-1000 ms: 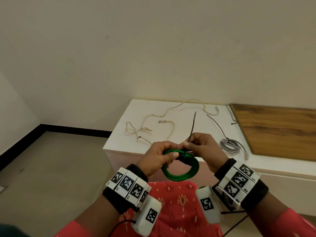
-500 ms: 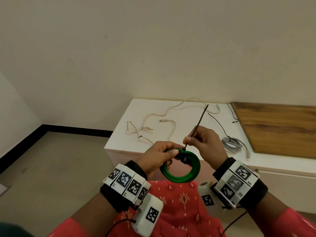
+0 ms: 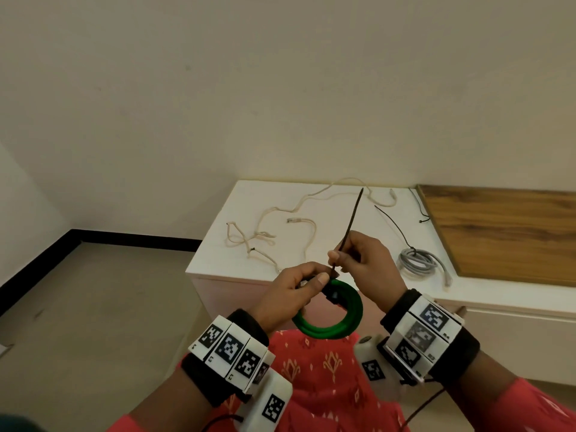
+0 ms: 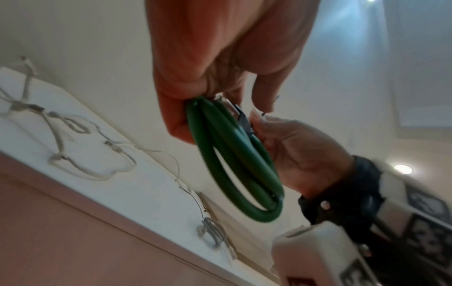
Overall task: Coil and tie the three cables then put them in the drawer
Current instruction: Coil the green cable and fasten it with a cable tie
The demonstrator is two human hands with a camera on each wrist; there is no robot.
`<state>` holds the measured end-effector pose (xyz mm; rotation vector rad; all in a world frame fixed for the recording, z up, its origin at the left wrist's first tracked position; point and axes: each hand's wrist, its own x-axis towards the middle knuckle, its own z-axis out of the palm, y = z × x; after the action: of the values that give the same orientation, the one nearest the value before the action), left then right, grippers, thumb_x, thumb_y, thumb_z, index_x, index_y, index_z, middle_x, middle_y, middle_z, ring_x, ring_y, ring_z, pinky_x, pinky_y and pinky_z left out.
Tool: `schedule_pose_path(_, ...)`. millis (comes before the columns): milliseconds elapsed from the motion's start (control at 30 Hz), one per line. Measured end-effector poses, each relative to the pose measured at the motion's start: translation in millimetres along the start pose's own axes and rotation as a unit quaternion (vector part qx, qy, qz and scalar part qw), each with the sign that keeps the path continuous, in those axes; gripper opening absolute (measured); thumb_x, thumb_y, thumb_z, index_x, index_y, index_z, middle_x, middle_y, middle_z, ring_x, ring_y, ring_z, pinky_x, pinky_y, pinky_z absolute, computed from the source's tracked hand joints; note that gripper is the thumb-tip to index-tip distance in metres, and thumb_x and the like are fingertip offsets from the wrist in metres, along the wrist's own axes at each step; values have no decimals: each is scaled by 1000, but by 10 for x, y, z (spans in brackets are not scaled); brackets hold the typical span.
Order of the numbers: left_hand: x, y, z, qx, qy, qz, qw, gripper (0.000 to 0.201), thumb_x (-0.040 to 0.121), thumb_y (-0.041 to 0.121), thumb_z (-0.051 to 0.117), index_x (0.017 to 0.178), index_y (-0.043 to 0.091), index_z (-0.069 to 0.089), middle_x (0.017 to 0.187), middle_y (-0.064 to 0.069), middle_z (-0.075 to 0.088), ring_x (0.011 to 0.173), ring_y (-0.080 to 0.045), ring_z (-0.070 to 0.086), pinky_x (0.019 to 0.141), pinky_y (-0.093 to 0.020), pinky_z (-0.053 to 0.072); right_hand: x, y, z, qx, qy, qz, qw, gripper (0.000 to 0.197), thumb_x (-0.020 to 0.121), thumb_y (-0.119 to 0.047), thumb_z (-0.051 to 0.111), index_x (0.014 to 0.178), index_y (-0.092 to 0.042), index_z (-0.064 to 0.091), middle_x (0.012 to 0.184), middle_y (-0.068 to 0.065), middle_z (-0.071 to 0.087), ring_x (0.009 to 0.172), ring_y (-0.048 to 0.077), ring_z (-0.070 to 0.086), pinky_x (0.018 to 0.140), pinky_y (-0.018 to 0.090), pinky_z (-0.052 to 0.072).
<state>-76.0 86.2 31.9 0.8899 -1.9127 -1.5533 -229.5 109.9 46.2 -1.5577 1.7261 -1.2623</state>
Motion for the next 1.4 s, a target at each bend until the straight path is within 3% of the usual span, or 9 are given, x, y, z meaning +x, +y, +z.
schedule_pose_path(100,24,3,40,-1,18,11,1000,26,96,14,41,97,28,63,73,12,66,49,-10,33,50,-26,34,37,43,-51,38,-12,13,999,17,84,-7,61,75,5,55,65,-1,63,67,21,60,68,39,49)
schedule_pose_path(200,43,-20,41,-2,17,11,1000,23,94,11,44,102,21,64,85,-16,62,45,-7,35,47,-22,36,65,96,-52,87,-24,48,995,14,85,-4,59,74,2,54,63,2,63,55,5,58,58,25,47)
schedule_pose_path(367,64,-56,84,-4,40,9,999,22,88,2,54,108,0,62,77,-4,63,43,6,51,49,-6,37,64,186,-20,125,-11,71,990,20,84,-1,58,66,-5,51,60,3,63,48,2,56,55,24,45)
schedule_pose_path(467,98,-90,96,-13,77,-20,997,17,86,3,58,100,4,67,63,0,61,43,3,51,47,-15,38,39,128,3,71,-7,37,997,20,83,-3,60,65,-7,53,61,1,63,50,2,55,57,25,46)
schedule_pose_path(567,167,-141,102,-20,122,-36,992,15,83,3,61,87,16,69,65,-3,63,54,-7,56,62,-33,46,-4,29,40,-13,12,-20,1000,16,82,-6,63,68,-2,55,61,1,62,57,9,56,61,30,46)
schedule_pose_path(667,213,-157,124,-23,146,-26,989,16,82,2,62,87,15,69,68,-5,64,62,-17,57,73,-40,49,-51,-38,85,-70,37,-68,995,30,80,-4,63,59,-17,45,57,-1,55,59,19,54,58,32,42)
schedule_pose_path(833,194,-183,118,-25,142,-7,990,25,84,0,57,70,19,66,46,12,57,40,2,44,47,-10,34,-161,-28,220,-120,21,-106,987,41,78,1,60,59,-27,37,53,-10,51,54,17,56,55,24,38)
schedule_pose_path(1133,151,-197,70,14,73,24,997,23,85,5,58,97,24,64,95,-2,63,64,-7,55,49,-12,43,62,176,-22,154,19,69,986,22,85,-5,60,65,-6,50,62,6,62,46,-1,55,49,16,45)
schedule_pose_path(1400,250,-319,18,-85,150,8,985,14,86,-3,54,94,8,60,83,-5,61,49,-1,53,43,-19,49,118,287,-125,106,-139,143,974,17,84,-13,64,99,-6,60,84,8,63,71,14,61,56,16,50)
